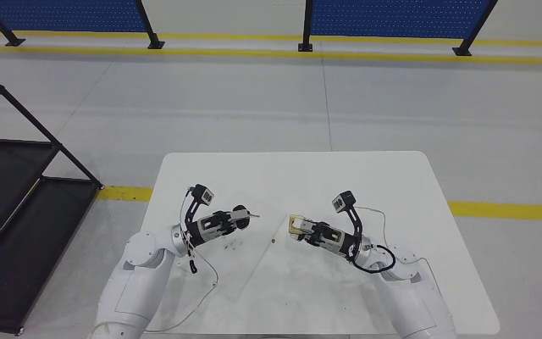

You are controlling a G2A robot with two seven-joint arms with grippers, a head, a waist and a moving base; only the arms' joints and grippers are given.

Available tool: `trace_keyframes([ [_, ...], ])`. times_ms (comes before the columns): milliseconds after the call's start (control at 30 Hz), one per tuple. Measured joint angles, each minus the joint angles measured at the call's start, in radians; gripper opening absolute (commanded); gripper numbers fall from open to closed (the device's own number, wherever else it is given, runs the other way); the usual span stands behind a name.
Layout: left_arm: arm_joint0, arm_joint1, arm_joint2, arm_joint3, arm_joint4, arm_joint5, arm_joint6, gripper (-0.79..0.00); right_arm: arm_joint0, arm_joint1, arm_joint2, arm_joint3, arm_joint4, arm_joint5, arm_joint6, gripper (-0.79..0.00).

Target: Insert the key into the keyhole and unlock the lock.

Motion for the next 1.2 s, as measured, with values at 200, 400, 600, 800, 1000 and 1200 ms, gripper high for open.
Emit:
trace_keyframes([
  [200,0.000,0.000,0.000,0.000,0.000,0.000,0.000,-0.785,0.000,0.000,0.000,0.000,0.000,0.000,0.000,-0.785],
  [400,0.000,0.000,0.000,0.000,0.000,0.000,0.000,-0.785,0.000,0.000,0.000,0.000,0.000,0.000,0.000,-0.785],
  [600,0.004,-0.001,0.012,-0.019,0.013,0.015,0.035,-0.785,0.000,0.000,0.000,0.000,0.000,0.000,0.000,-0.785],
  [800,0.037,0.001,0.048,-0.114,0.060,0.057,0.118,-0.785,0.000,0.000,0.000,0.000,0.000,0.000,0.000,-0.785],
  [1000,0.072,0.005,0.067,-0.177,0.108,0.082,0.181,-0.785,0.000,0.000,0.000,0.000,0.000,0.000,0.000,-0.785],
  [1200,0.072,0.009,0.078,-0.180,0.116,0.097,0.207,-0.785,0.000,0.000,0.000,0.000,0.000,0.000,0.000,-0.785],
])
